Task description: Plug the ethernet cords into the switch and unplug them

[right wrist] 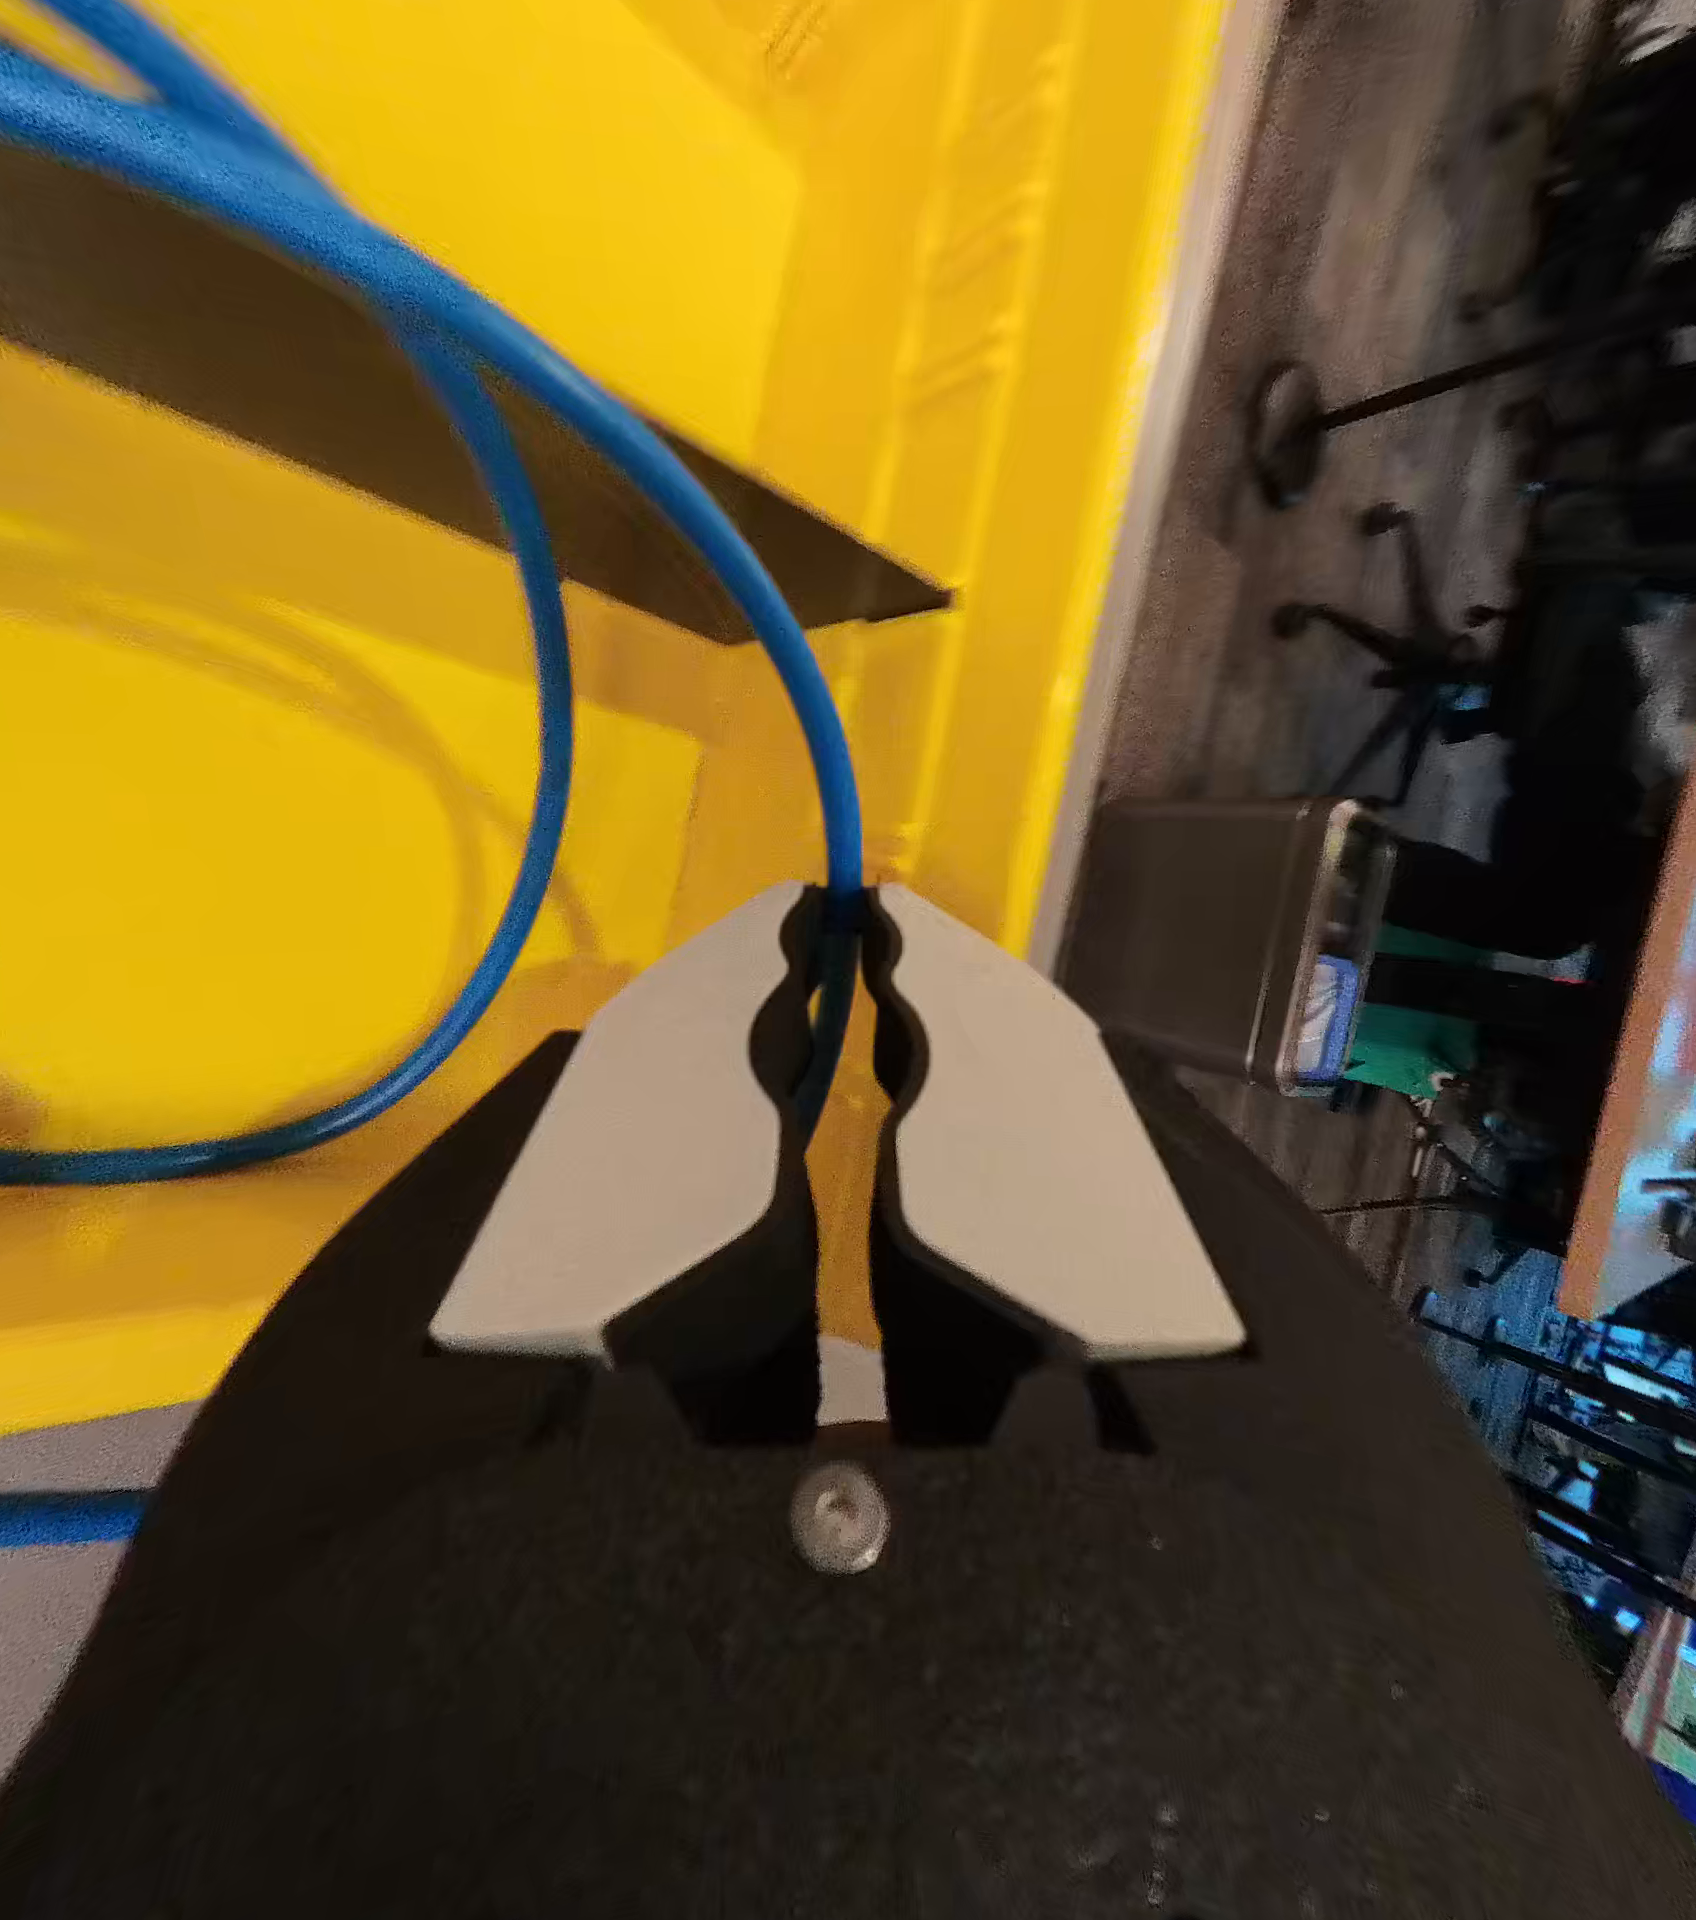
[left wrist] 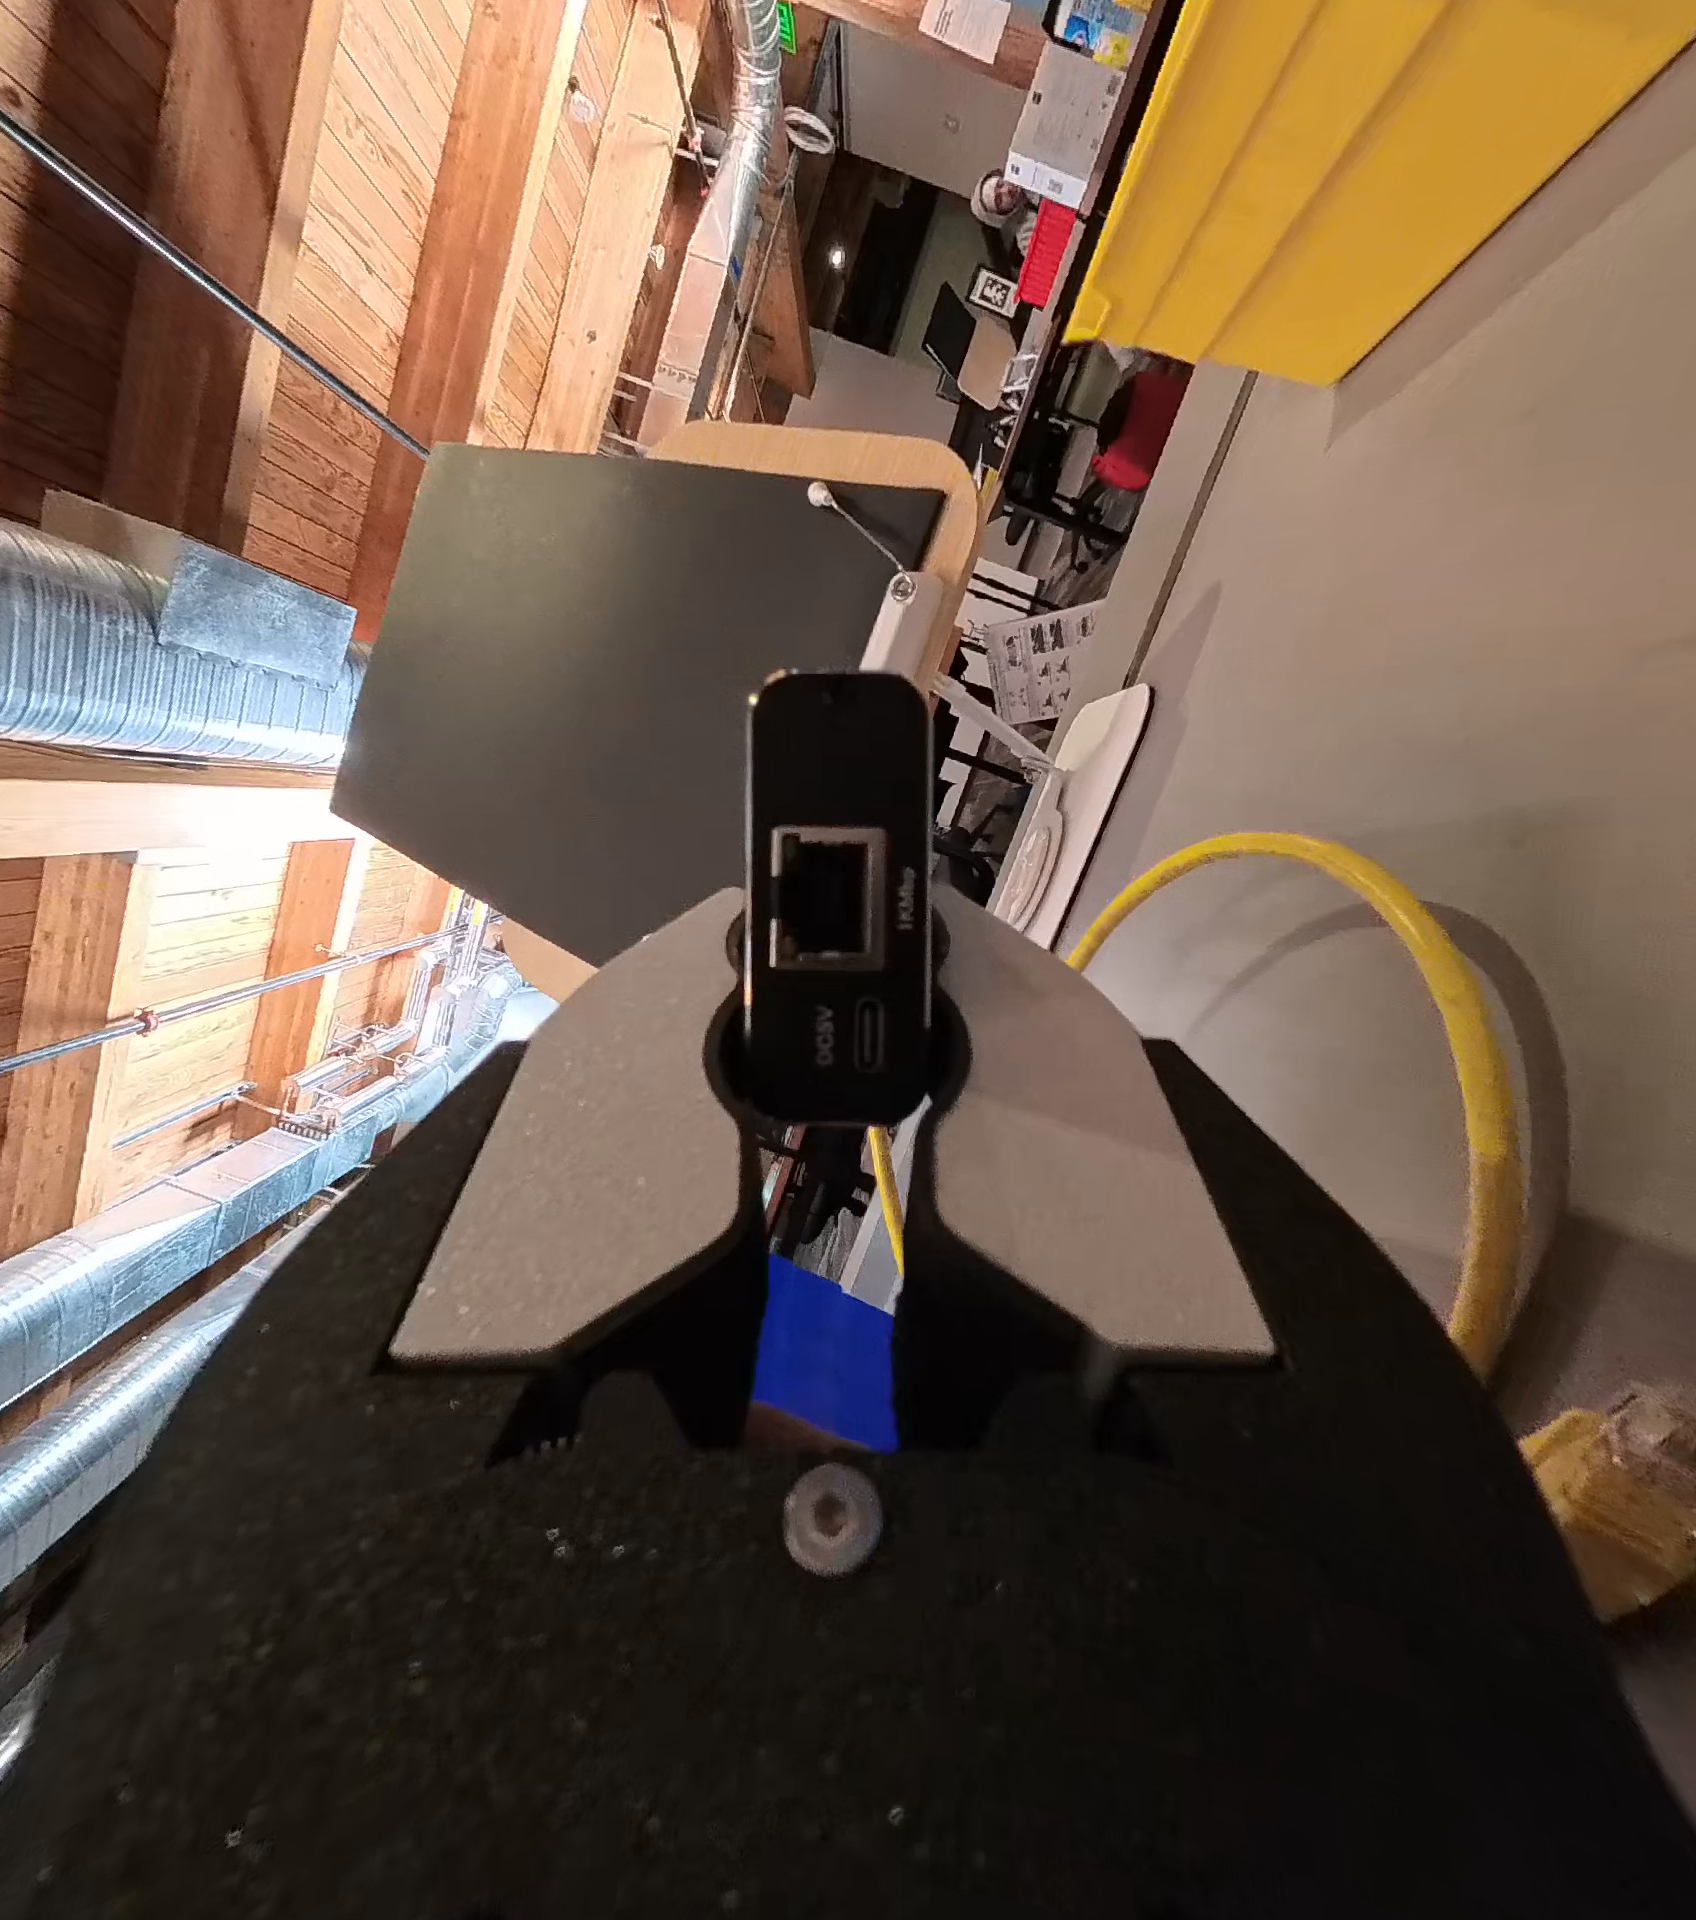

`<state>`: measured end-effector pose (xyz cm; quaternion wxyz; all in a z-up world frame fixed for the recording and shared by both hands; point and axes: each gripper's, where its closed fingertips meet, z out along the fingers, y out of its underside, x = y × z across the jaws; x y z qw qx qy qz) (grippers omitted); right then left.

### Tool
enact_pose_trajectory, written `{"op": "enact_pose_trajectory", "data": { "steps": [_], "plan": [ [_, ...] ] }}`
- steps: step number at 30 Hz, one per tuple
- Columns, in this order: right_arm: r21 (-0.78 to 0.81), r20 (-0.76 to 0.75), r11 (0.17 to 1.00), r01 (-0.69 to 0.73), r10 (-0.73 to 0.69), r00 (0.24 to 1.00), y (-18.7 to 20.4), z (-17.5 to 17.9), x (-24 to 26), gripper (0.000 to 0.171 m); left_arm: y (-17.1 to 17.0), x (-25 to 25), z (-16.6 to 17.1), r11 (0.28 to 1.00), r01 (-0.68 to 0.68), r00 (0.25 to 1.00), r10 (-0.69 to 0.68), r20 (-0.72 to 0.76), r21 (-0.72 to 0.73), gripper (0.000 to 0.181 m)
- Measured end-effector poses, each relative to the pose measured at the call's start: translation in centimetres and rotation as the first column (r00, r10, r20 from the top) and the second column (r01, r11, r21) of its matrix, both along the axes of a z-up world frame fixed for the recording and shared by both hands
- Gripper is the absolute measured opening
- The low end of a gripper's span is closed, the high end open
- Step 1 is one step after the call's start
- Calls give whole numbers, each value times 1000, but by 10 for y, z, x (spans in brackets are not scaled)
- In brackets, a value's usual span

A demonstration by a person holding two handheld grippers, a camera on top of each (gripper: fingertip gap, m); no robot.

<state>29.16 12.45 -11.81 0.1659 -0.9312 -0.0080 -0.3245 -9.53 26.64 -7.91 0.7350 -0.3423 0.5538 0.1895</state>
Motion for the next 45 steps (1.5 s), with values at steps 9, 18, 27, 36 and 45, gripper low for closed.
{"op": "enact_pose_trajectory", "data": {
  "steps": [9, 18, 27, 36, 45],
  "plan": [
    [88, 287, 985, -146, 116, 951, 2, 112, 1, 6, -4, 3, -3, 1000, 10, 1000, -10, -14, 10, 26],
    [493, 218, 827, -272, 185, 958, 4, 192, -16, 7, -1, 2, -4, 1000, 6, 1000, -6, -15, -2, 26],
    [735, 34, 664, -135, 163, 986, -36, 236, 4, 7, -1, 2, -4, 1000, 7, 1000, -8, -14, -11, 26],
    [326, 304, 904, -276, 176, 936, -3, 166, 11, 7, -3, 3, -5, 1000, 9, 1000, -9, -20, -12, 26],
    [-126, 10, 893, -433, 438, 899, 48, 11, -15, 7, -3, 4, -8, 1000, 9, 1000, -9, -27, -18, 26]
  ]
}}
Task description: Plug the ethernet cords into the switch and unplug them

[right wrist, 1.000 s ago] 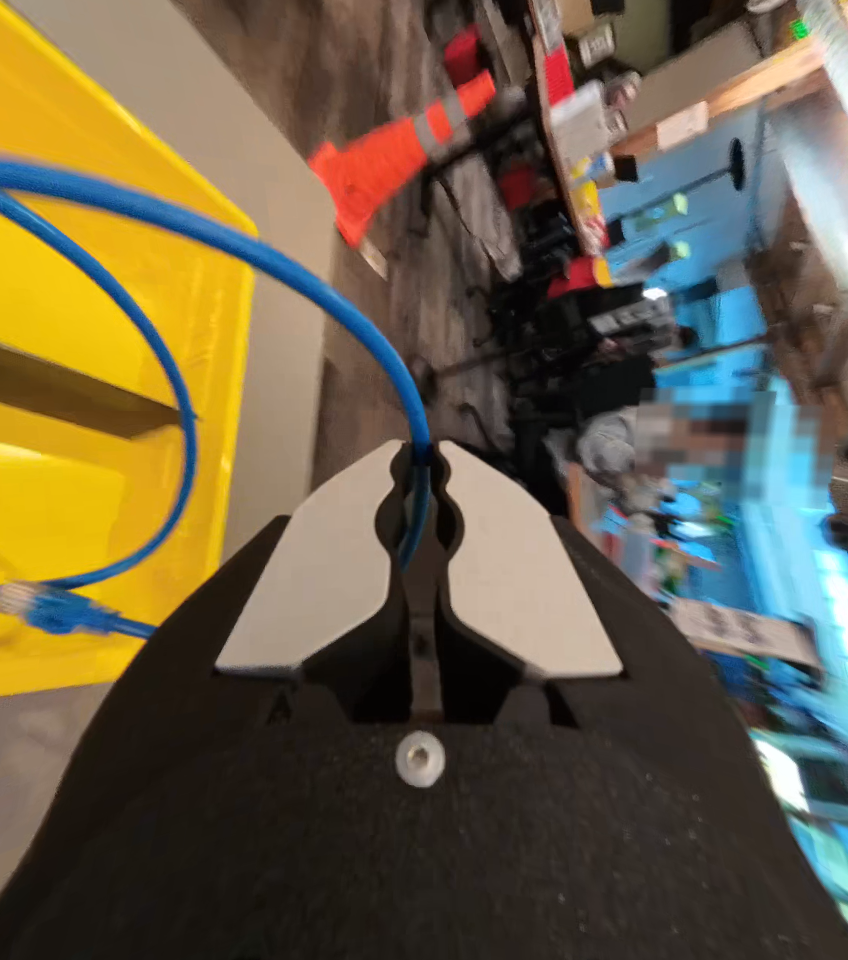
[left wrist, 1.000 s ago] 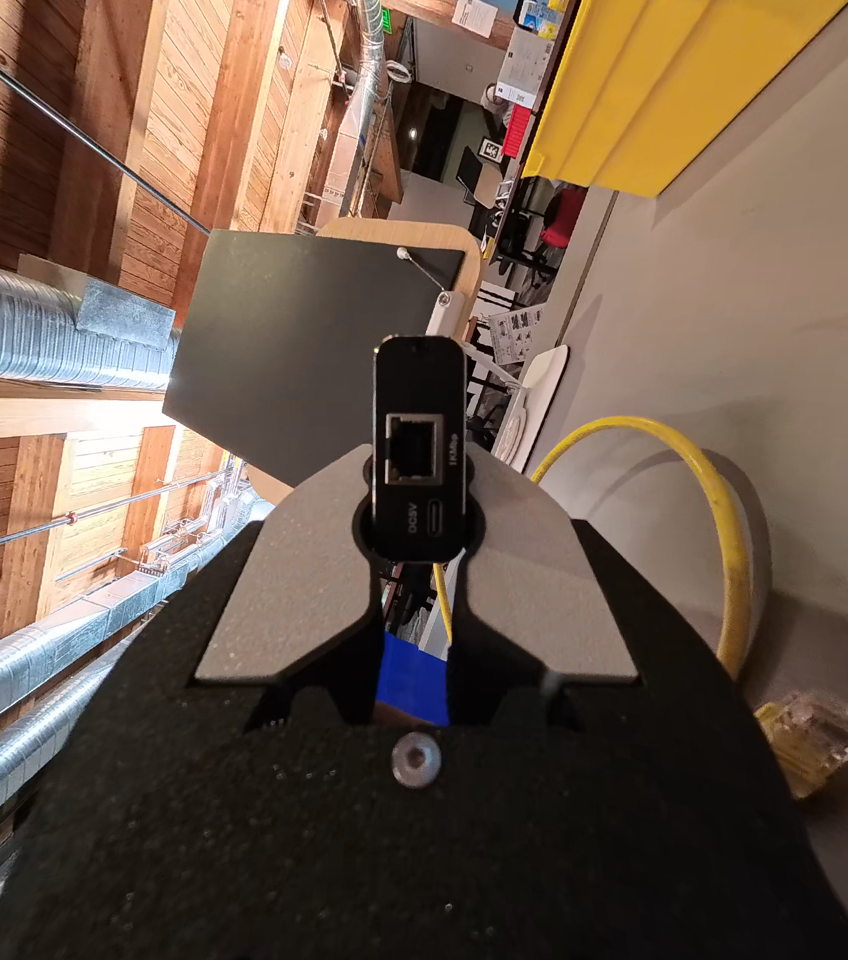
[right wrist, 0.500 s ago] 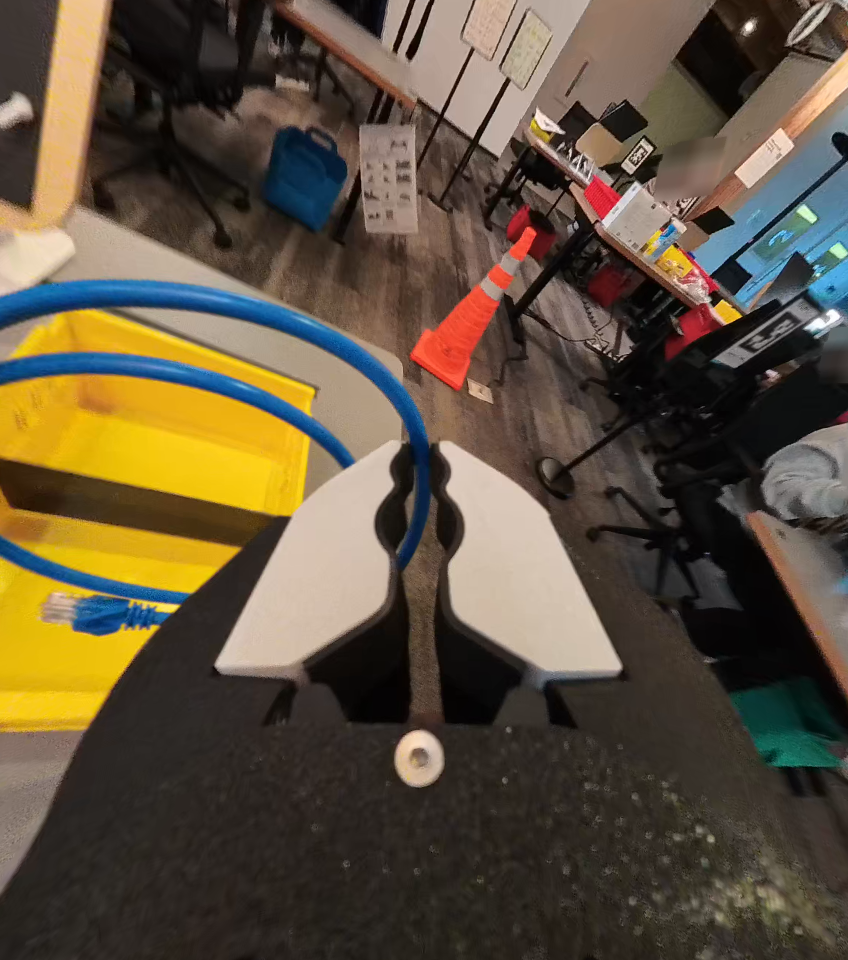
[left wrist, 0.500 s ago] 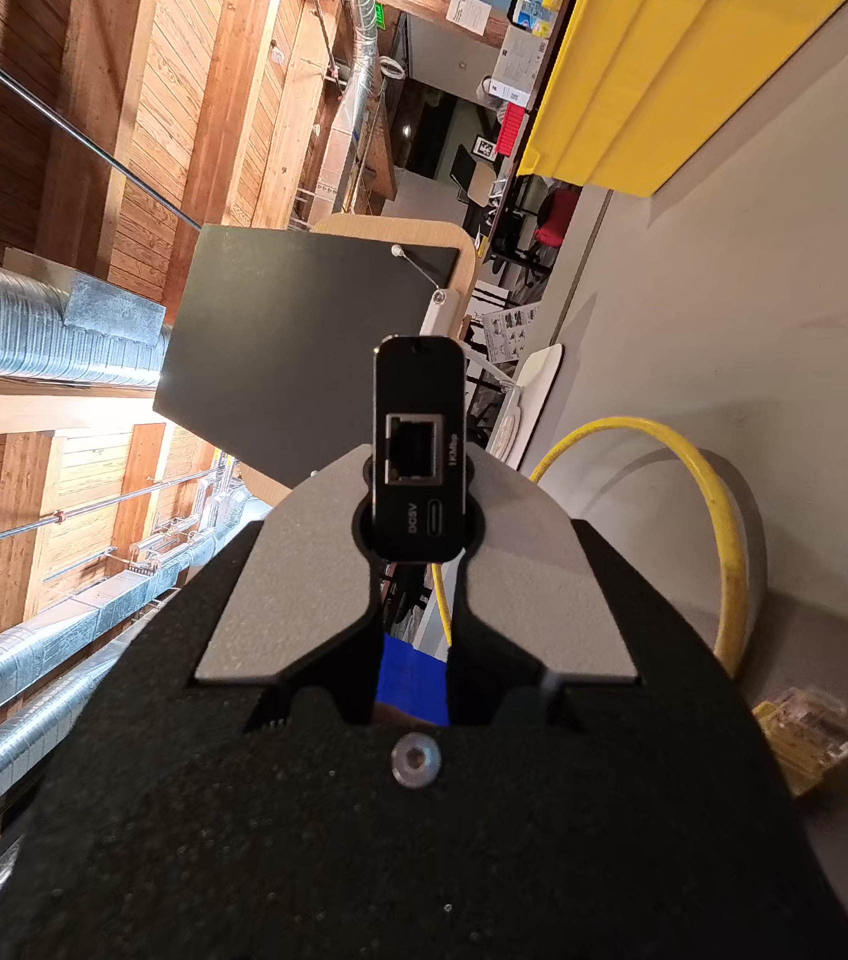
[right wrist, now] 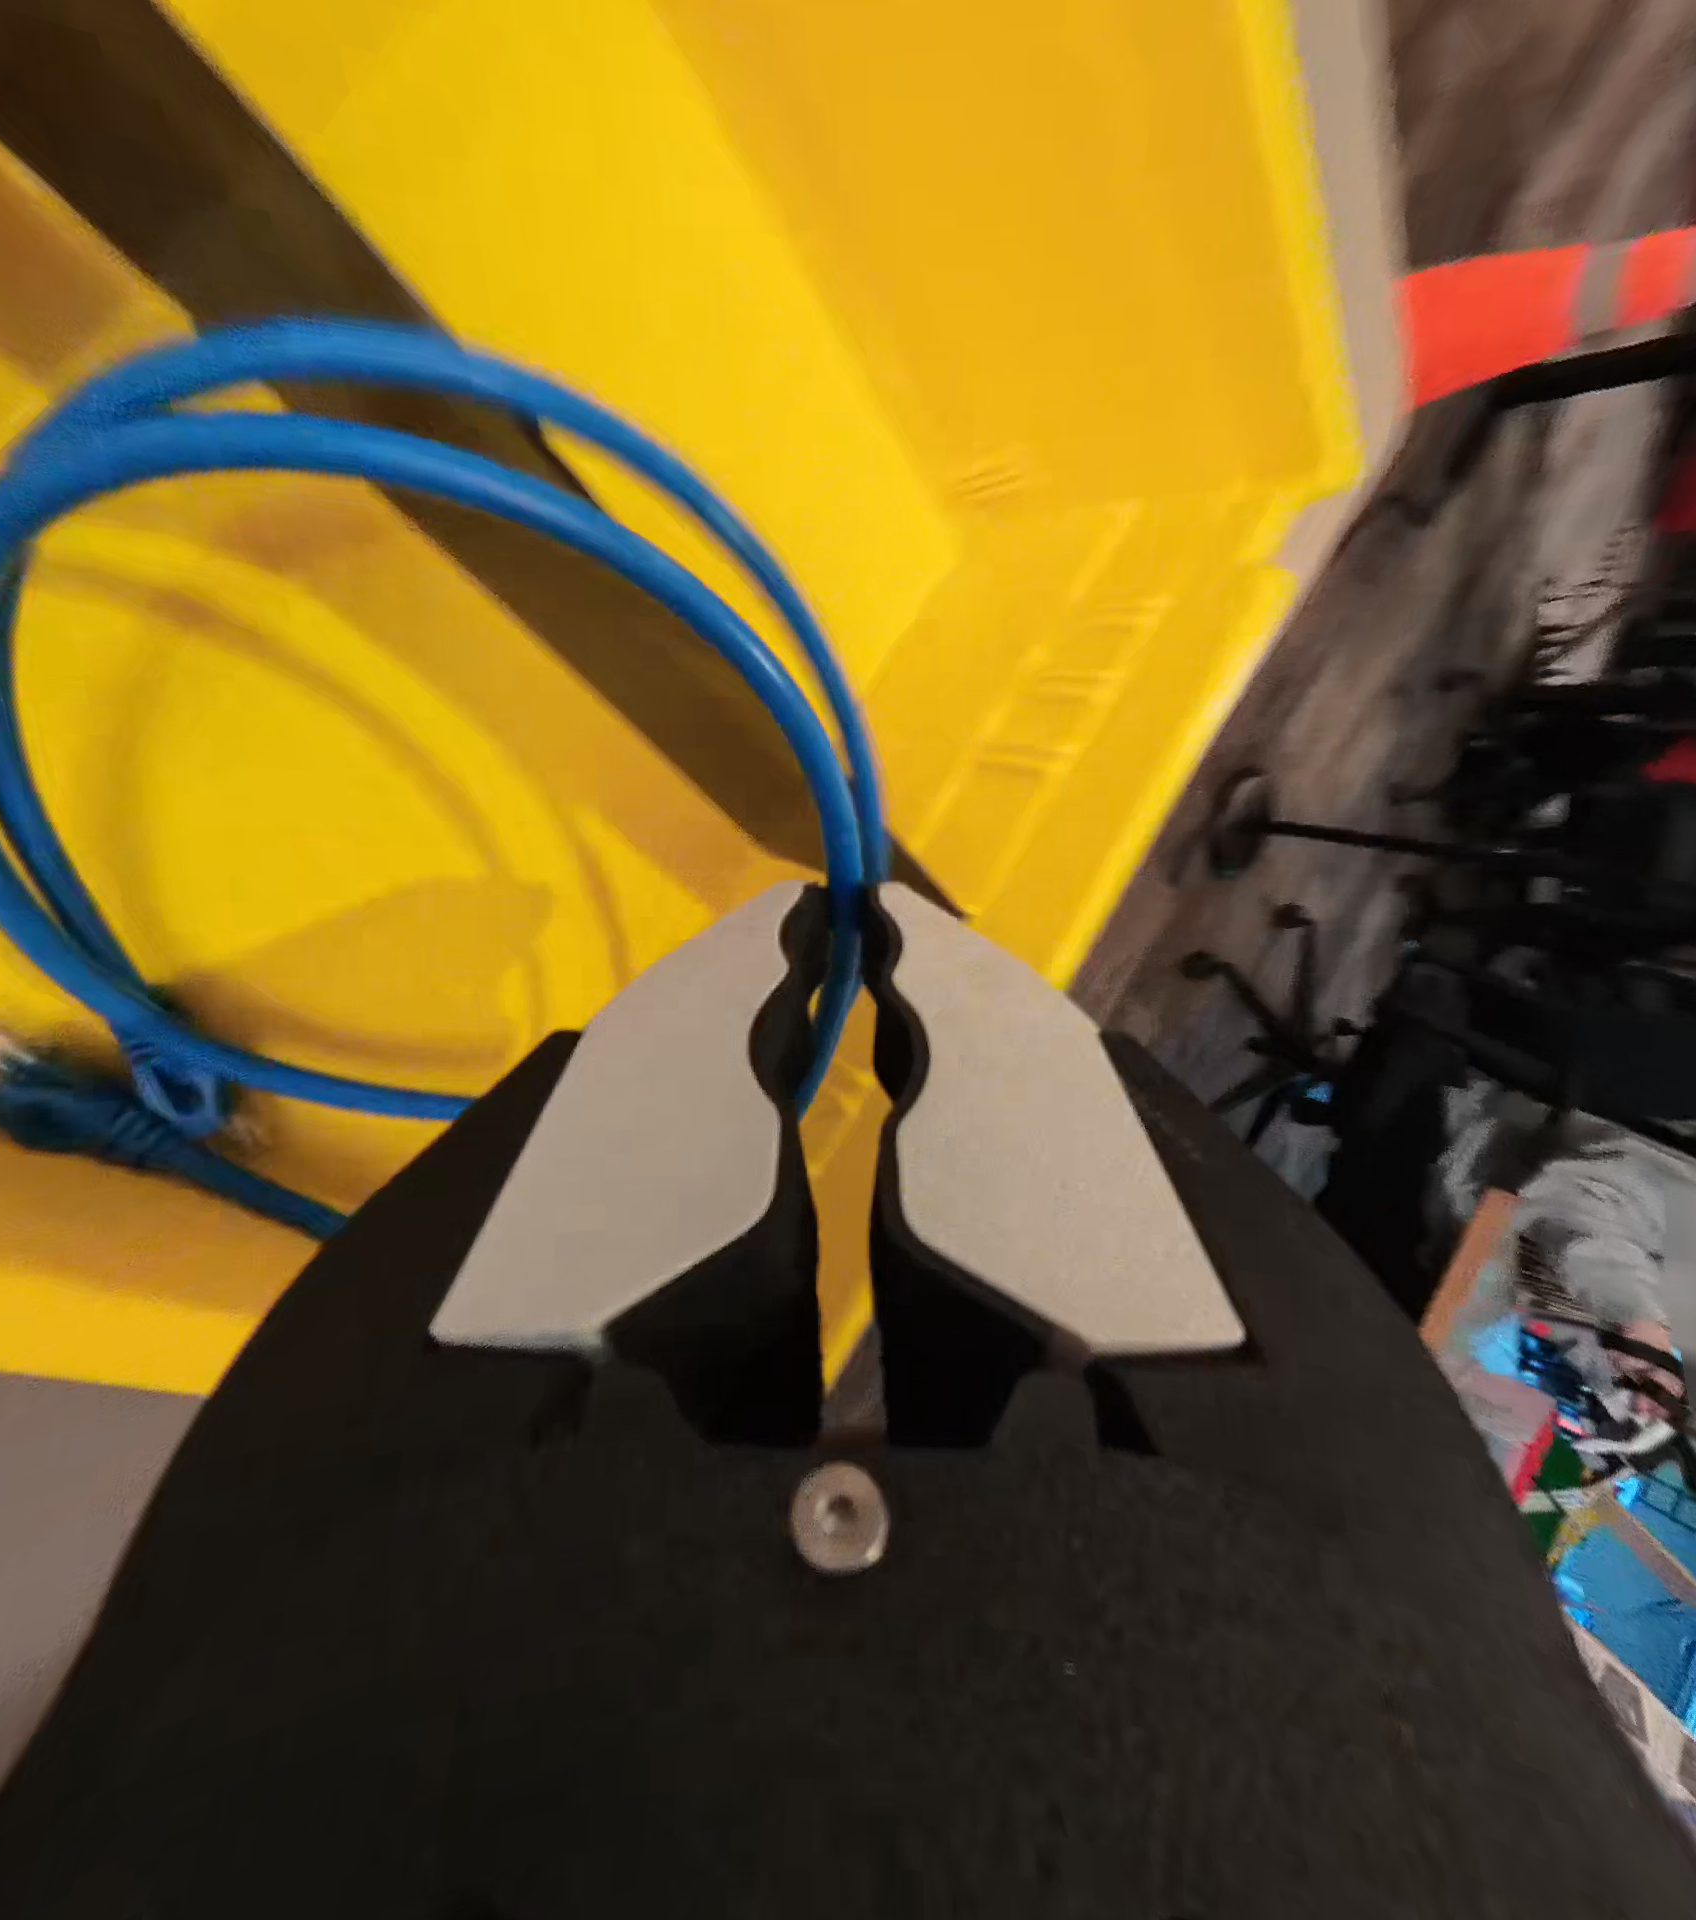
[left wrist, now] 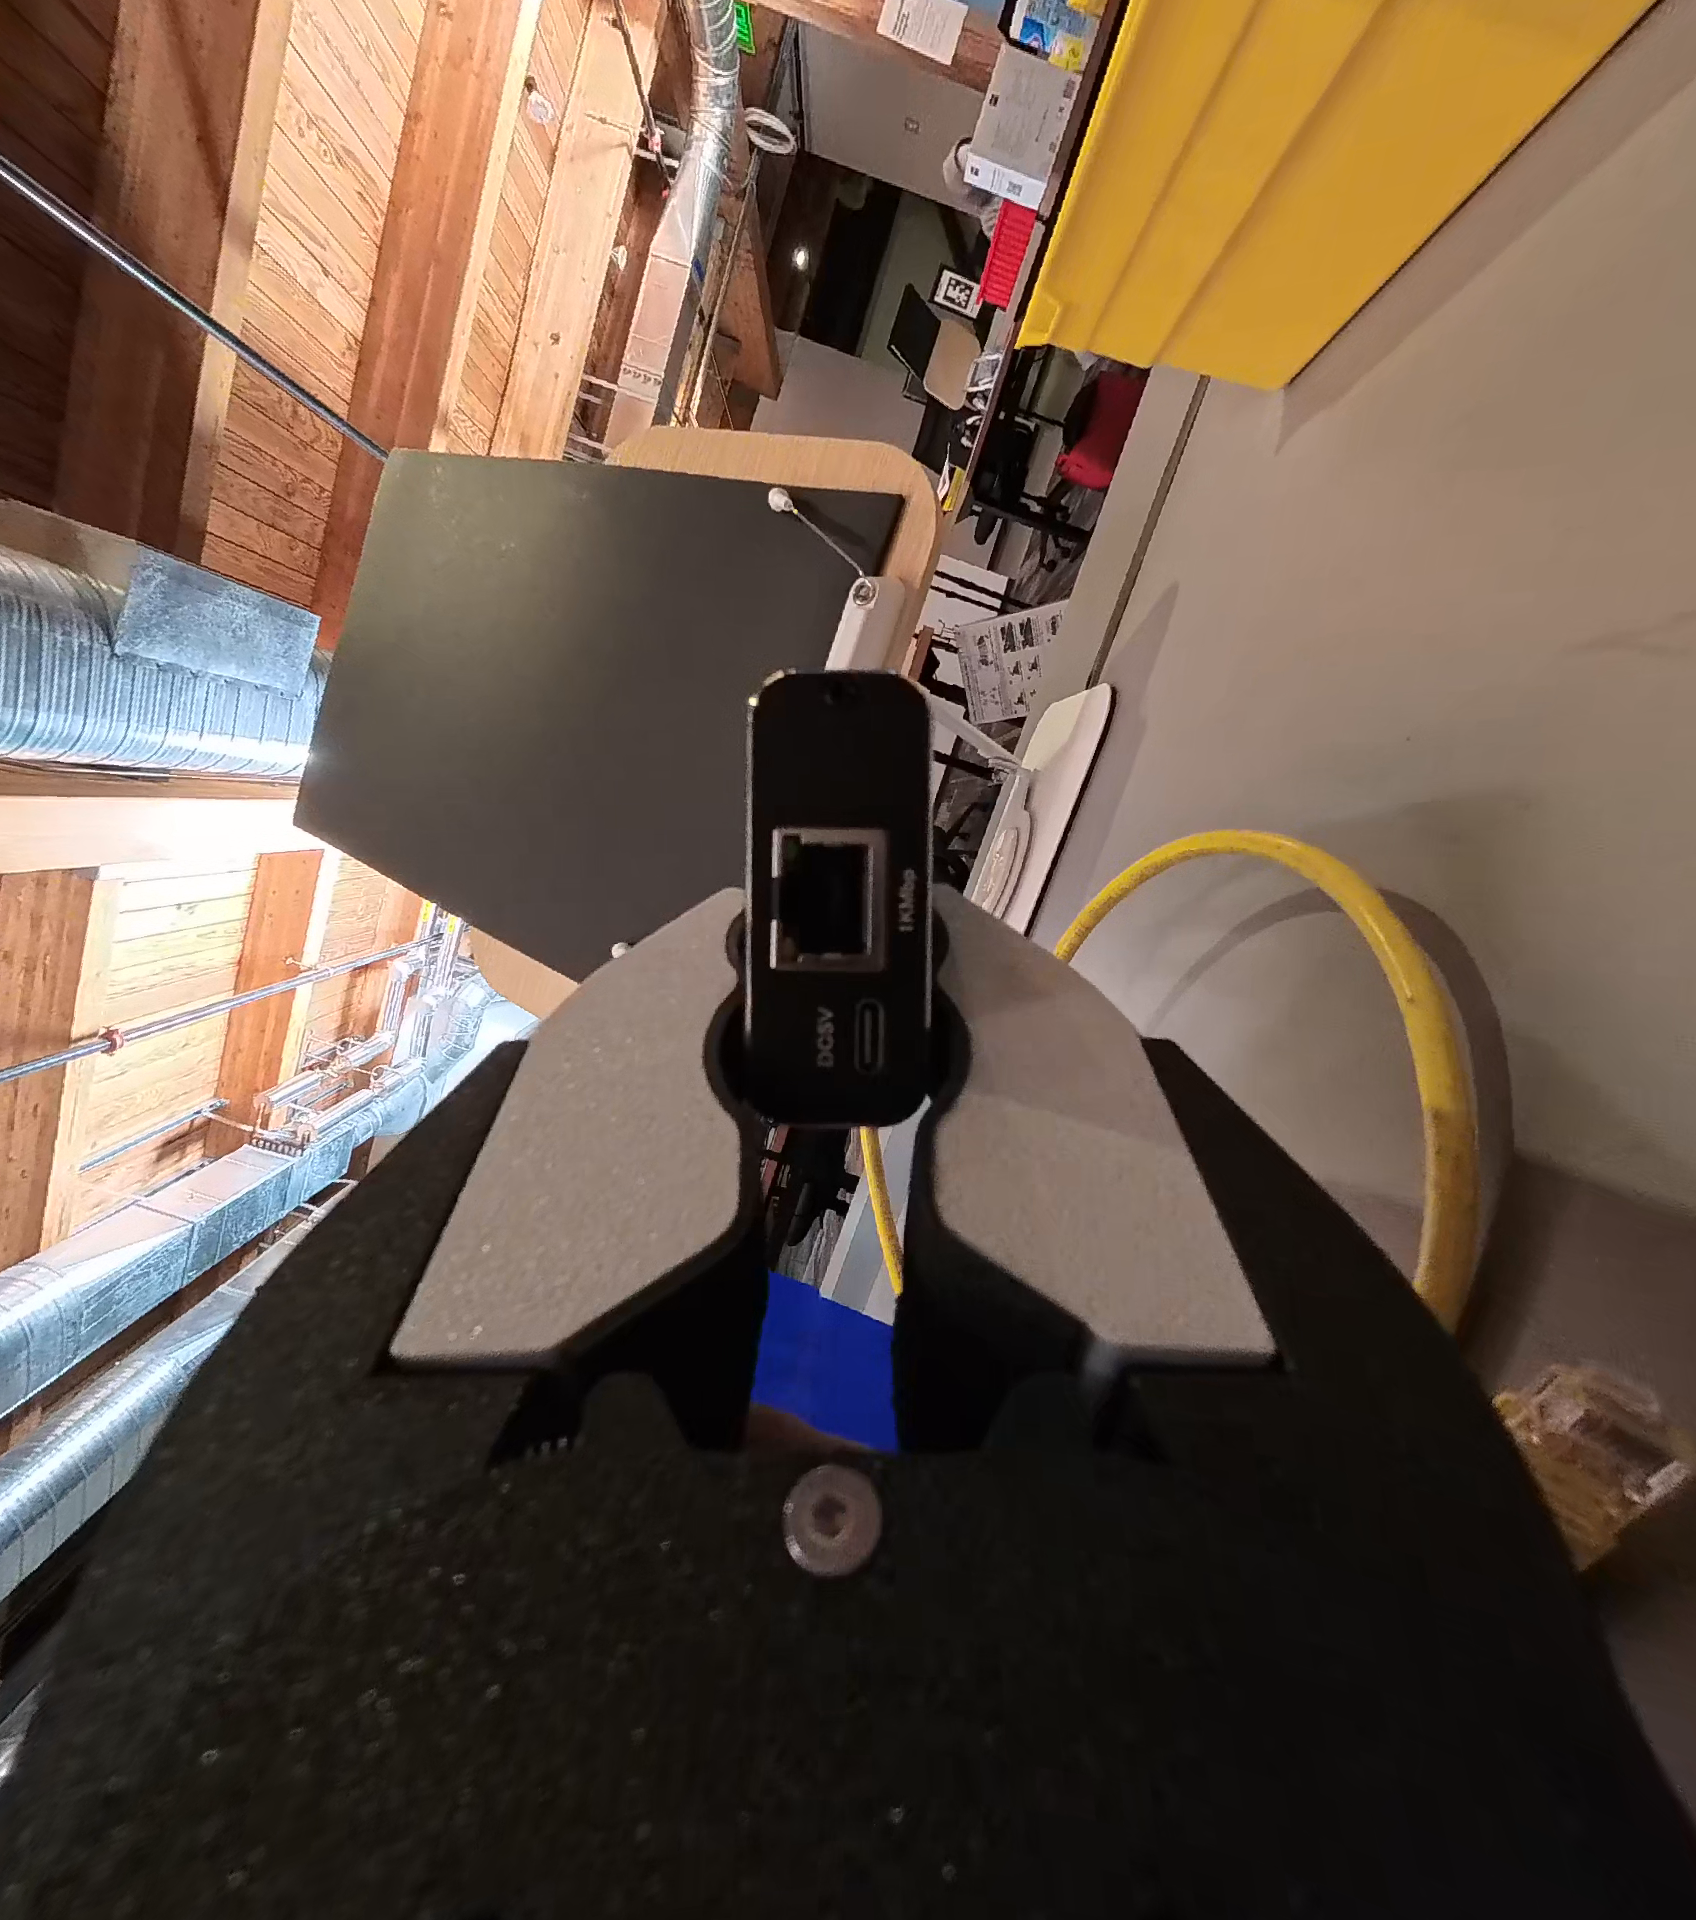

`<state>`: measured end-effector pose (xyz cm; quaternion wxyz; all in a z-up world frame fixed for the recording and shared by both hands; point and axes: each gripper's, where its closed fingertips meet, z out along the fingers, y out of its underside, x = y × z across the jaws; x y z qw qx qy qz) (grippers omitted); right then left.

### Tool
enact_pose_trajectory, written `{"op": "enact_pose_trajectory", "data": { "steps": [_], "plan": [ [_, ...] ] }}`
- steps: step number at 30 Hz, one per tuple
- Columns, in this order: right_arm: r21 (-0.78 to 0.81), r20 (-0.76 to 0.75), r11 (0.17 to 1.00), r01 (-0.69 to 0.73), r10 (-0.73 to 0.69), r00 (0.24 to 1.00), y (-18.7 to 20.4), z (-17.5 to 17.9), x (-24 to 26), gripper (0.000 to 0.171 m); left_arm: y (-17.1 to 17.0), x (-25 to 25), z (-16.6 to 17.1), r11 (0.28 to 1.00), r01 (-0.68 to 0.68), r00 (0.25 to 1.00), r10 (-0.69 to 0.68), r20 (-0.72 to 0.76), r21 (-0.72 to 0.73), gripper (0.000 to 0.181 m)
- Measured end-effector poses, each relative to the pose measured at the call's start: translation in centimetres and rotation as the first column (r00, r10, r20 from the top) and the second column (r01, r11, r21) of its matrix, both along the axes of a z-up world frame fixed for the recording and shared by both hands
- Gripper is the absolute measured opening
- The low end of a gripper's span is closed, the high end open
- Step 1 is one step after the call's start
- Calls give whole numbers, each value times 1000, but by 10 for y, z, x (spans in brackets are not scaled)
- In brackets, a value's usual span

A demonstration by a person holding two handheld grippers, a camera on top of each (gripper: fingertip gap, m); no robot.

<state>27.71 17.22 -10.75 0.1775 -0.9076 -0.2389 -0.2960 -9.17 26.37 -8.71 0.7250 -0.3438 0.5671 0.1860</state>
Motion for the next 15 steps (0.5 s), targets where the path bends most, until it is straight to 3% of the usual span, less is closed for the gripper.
{"op": "enact_pose_trajectory", "data": {
  "steps": [4, 7, 9, 12, 15],
  "plan": [
    [-118, -70, 993, -24, 16, 997, 5, -40, -6, 7, 1, 0, -1, 1000, -1, 1000, 1, -2, -3, 25],
    [-131, -71, 991, -25, 16, 997, 7, -51, -7, 7, 2, 0, -1, 1000, -3, 1000, 3, -4, -8, 25],
    [-112, -71, 993, -24, 16, 997, 7, -48, -8, 11, 2, 0, -2, 1000, -4, 1000, 4, -5, -10, 25],
    [-34, -204, 999, -5, -2, 979, 2, -30, -24, 42, 2, 0, -2, 1000, -3, 1000, 3, -4, -14, 26],
    [138, -320, 990, 9, 36, 947, 0, 8, -38, 43, 3, 0, -2, 1000, -3, 1000, 3, -5, -20, 26]
  ]
}}
